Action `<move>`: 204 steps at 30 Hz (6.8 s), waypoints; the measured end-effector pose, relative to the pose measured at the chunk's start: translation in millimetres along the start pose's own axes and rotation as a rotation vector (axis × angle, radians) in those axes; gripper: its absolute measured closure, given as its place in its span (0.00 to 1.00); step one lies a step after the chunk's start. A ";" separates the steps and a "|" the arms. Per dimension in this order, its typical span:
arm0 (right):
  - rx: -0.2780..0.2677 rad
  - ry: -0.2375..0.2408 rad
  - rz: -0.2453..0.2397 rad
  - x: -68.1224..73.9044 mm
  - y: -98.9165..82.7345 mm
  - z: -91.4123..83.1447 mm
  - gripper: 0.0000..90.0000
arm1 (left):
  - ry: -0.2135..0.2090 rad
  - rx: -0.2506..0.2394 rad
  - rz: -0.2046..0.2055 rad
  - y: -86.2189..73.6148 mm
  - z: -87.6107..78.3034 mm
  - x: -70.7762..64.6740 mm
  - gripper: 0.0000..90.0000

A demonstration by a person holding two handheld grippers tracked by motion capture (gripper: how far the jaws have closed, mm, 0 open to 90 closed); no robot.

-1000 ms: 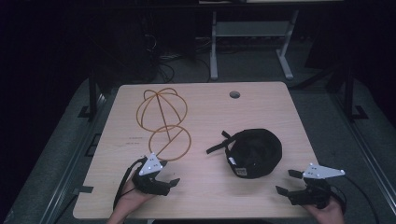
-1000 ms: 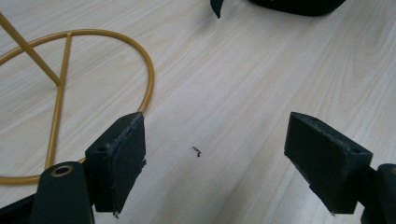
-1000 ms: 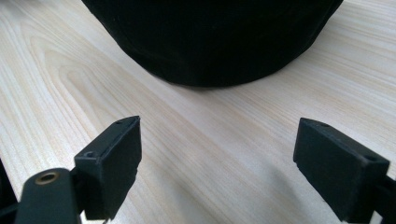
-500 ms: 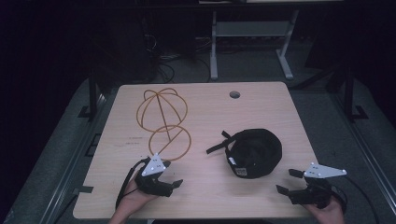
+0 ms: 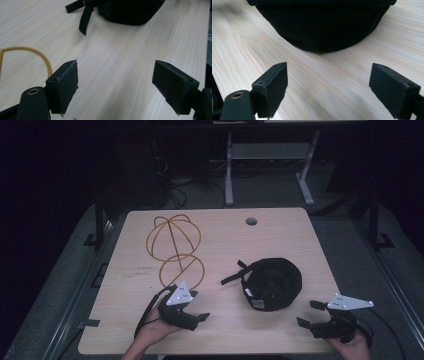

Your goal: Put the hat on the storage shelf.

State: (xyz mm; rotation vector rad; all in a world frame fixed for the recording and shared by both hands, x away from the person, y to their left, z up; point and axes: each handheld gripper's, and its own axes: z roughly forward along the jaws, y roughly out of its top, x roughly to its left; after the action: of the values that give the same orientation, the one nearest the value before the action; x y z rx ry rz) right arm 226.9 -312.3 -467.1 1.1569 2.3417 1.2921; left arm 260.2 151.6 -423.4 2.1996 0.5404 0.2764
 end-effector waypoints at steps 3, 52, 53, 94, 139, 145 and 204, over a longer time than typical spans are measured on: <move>0.001 -0.002 -0.003 0.2 -0.1 0.3 0.17 | -0.005 0.003 0.015 6.4 1.2 -1.9 0.23; 0.003 0.033 -0.007 4.5 1.6 3.4 0.16 | -0.248 0.189 0.334 127.9 102.2 -48.2 0.42; 0.003 0.033 -0.007 4.5 1.6 3.6 0.16 | -0.248 0.189 0.334 127.9 102.2 -48.2 0.44; -0.157 0.077 -0.015 22.5 21.7 3.1 0.16 | -0.422 -0.024 0.166 163.4 69.0 -26.3 0.89; -0.347 0.114 -0.134 41.2 46.3 -12.3 0.99 | -0.521 -0.083 0.234 168.3 39.6 -40.4 0.81; -0.347 0.113 -0.143 40.4 52.7 -14.4 1.00 | -0.469 -0.071 0.230 164.5 32.4 -37.3 0.73; -0.240 0.126 -0.298 35.9 199.4 -22.8 1.00 | -0.150 -0.053 0.153 25.8 -2.4 -15.4 0.30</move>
State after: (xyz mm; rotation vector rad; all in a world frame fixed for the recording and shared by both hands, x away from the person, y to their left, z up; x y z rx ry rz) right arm 296.7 -240.1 -289.6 0.6439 2.2552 1.5155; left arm 253.1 131.6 -402.0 2.1920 0.2794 0.2018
